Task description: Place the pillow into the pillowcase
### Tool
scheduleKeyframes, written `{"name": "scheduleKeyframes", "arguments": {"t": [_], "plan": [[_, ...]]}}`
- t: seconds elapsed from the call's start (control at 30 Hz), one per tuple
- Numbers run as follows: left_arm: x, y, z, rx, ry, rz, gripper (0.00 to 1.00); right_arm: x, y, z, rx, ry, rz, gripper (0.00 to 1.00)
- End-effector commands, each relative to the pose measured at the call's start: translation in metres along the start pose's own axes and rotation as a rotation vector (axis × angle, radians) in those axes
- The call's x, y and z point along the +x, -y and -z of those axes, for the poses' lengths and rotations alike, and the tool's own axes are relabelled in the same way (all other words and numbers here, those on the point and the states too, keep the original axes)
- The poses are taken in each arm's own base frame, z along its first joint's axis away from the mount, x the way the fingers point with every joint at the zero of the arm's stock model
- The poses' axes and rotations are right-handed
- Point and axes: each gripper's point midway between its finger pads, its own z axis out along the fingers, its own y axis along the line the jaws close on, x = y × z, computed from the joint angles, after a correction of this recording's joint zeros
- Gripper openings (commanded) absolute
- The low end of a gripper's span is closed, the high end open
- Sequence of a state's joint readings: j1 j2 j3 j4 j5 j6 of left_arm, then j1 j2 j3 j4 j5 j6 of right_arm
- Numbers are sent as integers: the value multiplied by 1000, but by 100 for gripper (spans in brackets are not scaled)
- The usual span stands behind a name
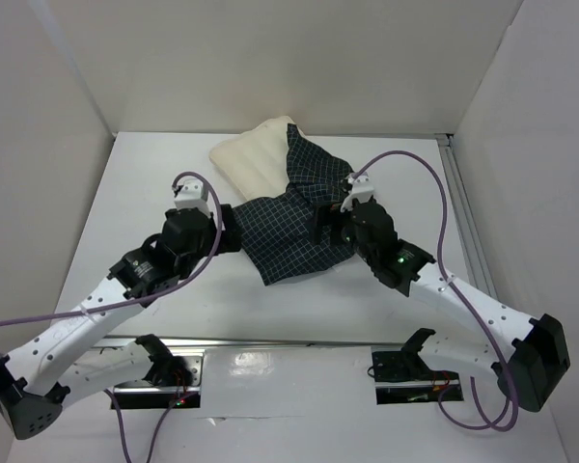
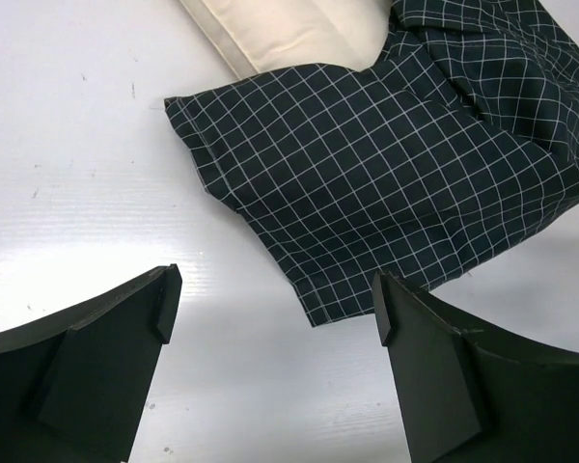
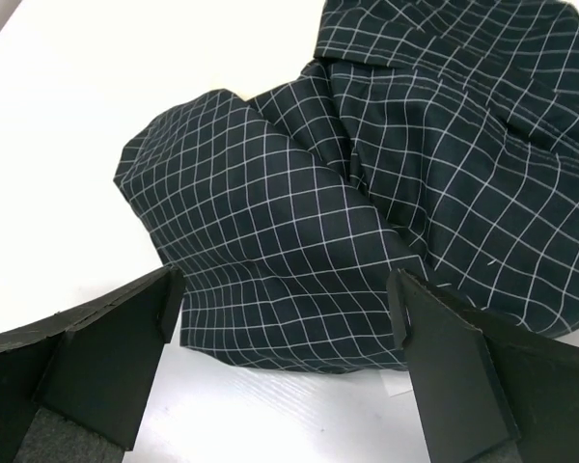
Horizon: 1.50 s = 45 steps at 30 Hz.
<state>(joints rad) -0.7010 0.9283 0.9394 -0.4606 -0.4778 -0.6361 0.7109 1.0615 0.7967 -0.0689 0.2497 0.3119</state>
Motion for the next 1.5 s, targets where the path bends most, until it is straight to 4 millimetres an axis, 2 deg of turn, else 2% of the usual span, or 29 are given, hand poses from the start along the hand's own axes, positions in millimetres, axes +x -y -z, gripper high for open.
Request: {"name": "scheduleKeyframes", "arguments": {"t": [0.0,0.07,0.17,0.23,0.33,0.47,0.6,0.67,0.73,0.77,0.83,0.87,0.9,0.93,0.97,1.0,1.03,1.07,1.13,1.17,1.2,1.23,1.27,1.3,1.33,1.37,1.4,1.43,1.47], "plan": [[-6,-6,4,-26,27,48,100,-32,-14,13,-50,71,22,100],[-7,-8,6,-37,28,56,100,-34,-14,14,-51,72,21,100],[-2,-9,4,-52,6,80,100,-23,-22,7,-123,34,176,100],[5,-2,-1,-27,-20,88,100,-27,-10,2,-28,34,120,100],[38,2,-17,-15,-114,96,100,-29,0,-2,31,38,133,100],[79,-6,-37,-70,-210,154,100,-21,-10,-9,-21,2,150,100],[99,-4,-65,-51,-257,224,100,-14,18,-37,146,-44,158,100],[91,14,-82,44,-228,238,100,-37,28,-47,186,-9,96,100],[95,18,-101,46,-243,231,100,-40,30,-63,152,-34,62,100],[94,18,-107,45,-248,237,100,-64,43,-70,159,26,21,100],[100,21,-124,43,-276,242,100,-67,50,-88,111,17,11,100],[105,21,-128,53,-296,238,100,-84,59,-94,107,43,5,100],[102,28,-133,79,-288,234,100,-88,59,-101,84,42,17,100],[106,26,-141,74,-304,238,100,-76,59,-117,64,0,53,100],[112,30,-142,94,-328,240,100,-87,57,-125,59,25,74,100],[110,30,-147,100,-324,248,98,-84,59,-133,61,12,93,100],[109,27,-153,95,-316,255,96,-70,57,-150,53,-12,116,100],[111,31,-159,106,-331,243,91,-74,49,-159,38,-2,145,100],[101,35,-168,121,-316,232,67,-52,57,-185,58,-53,146,100],[99,35,-171,132,-319,219,58,-62,54,-194,55,-34,137,100],[104,36,-173,133,-342,218,37,-60,52,-201,43,-39,137,100],[98,34,-176,134,-328,209,23,-42,57,-216,50,-75,137,100],[91,40,-176,157,-319,203,3,-53,54,-224,46,-53,137,100],[94,39,-177,152,-327,202,0,-52,57,-231,63,-52,137,100],[86,42,-177,166,-308,183,0,-36,66,-242,101,-86,129,100],[81,43,-174,175,-296,176,0,-35,69,-246,116,-88,121,93],[71,41,-173,158,-260,176,0,-46,68,-250,130,-66,107,77],[66,33,-170,137,-236,181,0,-52,69,-250,145,-52,94,34],[43,35,-158,140,-176,188,0,-53,75,-249,180,-43,83,16]]}}
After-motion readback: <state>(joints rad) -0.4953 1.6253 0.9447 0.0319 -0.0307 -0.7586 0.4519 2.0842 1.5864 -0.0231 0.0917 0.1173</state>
